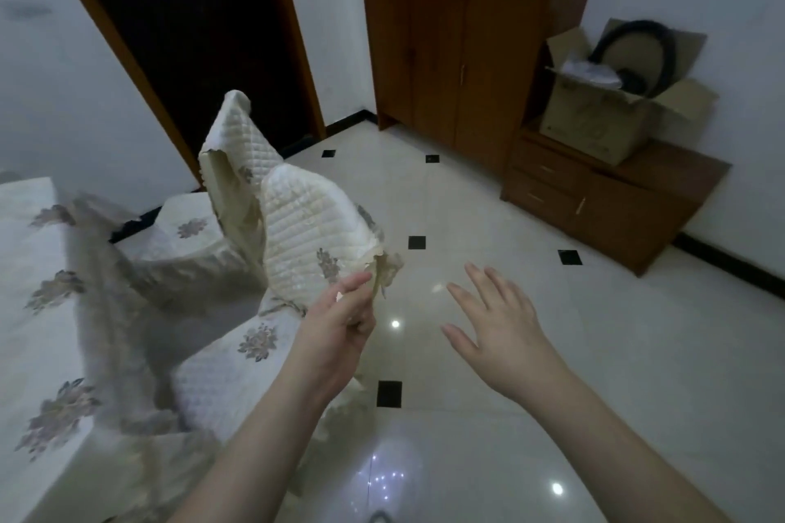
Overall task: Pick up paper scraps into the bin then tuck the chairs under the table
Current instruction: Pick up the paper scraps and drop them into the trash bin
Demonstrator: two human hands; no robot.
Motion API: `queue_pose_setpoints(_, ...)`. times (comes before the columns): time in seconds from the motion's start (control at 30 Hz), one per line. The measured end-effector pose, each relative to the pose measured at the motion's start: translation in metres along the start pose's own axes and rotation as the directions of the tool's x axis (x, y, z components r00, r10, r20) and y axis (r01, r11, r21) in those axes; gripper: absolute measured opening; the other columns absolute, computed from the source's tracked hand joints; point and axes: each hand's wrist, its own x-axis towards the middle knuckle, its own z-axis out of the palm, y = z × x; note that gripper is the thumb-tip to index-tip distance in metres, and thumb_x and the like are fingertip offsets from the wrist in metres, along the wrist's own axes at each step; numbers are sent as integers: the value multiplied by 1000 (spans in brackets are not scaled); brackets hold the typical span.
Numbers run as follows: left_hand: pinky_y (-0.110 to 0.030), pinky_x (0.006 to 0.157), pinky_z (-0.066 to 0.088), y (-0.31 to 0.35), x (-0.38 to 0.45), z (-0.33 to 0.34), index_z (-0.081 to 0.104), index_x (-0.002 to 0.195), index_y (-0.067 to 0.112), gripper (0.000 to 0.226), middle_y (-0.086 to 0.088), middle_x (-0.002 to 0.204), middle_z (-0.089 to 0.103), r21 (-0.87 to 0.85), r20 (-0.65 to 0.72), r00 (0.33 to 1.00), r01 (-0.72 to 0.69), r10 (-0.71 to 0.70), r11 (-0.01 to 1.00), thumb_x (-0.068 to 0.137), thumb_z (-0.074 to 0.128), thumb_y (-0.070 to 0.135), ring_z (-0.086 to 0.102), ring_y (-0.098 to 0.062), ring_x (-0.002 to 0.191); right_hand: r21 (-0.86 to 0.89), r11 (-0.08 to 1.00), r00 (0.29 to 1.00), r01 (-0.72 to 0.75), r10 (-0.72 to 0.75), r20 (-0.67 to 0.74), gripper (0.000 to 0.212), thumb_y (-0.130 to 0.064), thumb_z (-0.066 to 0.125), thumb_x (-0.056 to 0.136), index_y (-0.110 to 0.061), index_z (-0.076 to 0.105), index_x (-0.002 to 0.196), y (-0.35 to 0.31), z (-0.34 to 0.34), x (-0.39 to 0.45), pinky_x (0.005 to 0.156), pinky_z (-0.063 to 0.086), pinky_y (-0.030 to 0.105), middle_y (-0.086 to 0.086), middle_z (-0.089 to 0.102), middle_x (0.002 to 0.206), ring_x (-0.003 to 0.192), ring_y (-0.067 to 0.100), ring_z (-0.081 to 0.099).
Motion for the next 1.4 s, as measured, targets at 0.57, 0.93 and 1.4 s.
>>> queue_pose_setpoints(0.57, -22, 42, 27, 13, 229, 75, 55, 91, 14, 9, -1, 61, 46, -3, 103, 977, 188, -186, 982, 94, 47, 17, 35, -13, 45, -15, 995, 994, -98, 97, -50, 79, -72, 0, 84, -31, 11, 151, 74, -6, 183, 112, 4, 32, -2, 14, 159, 146, 22, 10)
queue_pose_setpoints(0.93, -23, 48, 29, 8, 375, 133, 53, 85, 16, 10, 0, 64, 47, -133, 69, 979, 200, -192, 971, 76, 51, 12, 39, -13, 49, 36, 982, 982, -187, 187, -8, 80, -71, 2, 83, -30, 11, 151, 193, 1, 316, 116, 6, 36, -2, 10, 160, 145, 21, 7)
queue_pose_setpoints(1.4, -20, 48, 32, 29, 534, 201, 51, 83, 19, 12, 3, 71, 47, -382, -7, 992, 113, -126, 917, 78, 58, 12, 35, -9, 55, 117, 987, 994, -105, 100, 54, 73, -68, 10, 89, -30, 12, 151, 302, -29, 507, 116, 6, 33, -9, 8, 159, 145, 16, 5)
